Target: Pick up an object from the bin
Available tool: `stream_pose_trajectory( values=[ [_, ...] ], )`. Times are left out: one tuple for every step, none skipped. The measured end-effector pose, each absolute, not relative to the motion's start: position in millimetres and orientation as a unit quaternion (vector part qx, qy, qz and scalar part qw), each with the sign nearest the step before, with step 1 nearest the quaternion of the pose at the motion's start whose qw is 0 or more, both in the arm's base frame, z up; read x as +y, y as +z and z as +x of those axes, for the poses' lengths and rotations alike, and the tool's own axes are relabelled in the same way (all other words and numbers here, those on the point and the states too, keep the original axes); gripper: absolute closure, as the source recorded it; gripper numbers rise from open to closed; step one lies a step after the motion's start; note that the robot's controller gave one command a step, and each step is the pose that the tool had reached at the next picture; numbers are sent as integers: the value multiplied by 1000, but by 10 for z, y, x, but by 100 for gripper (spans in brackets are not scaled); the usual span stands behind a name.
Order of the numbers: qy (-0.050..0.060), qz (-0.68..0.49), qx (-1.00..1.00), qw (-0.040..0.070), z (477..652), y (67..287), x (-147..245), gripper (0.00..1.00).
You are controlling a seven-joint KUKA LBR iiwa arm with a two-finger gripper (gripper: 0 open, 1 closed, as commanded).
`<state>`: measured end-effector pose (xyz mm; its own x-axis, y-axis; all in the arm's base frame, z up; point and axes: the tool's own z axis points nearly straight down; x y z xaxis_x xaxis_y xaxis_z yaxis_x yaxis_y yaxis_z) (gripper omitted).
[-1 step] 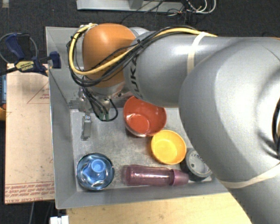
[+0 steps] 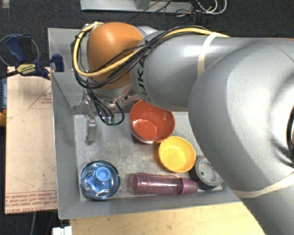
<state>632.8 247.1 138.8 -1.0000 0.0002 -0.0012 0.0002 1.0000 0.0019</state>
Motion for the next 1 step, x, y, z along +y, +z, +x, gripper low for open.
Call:
stream_pose_trajectory(
  values=[
    [2,-272,962,-1,5744,695,2231,0]
  ],
)
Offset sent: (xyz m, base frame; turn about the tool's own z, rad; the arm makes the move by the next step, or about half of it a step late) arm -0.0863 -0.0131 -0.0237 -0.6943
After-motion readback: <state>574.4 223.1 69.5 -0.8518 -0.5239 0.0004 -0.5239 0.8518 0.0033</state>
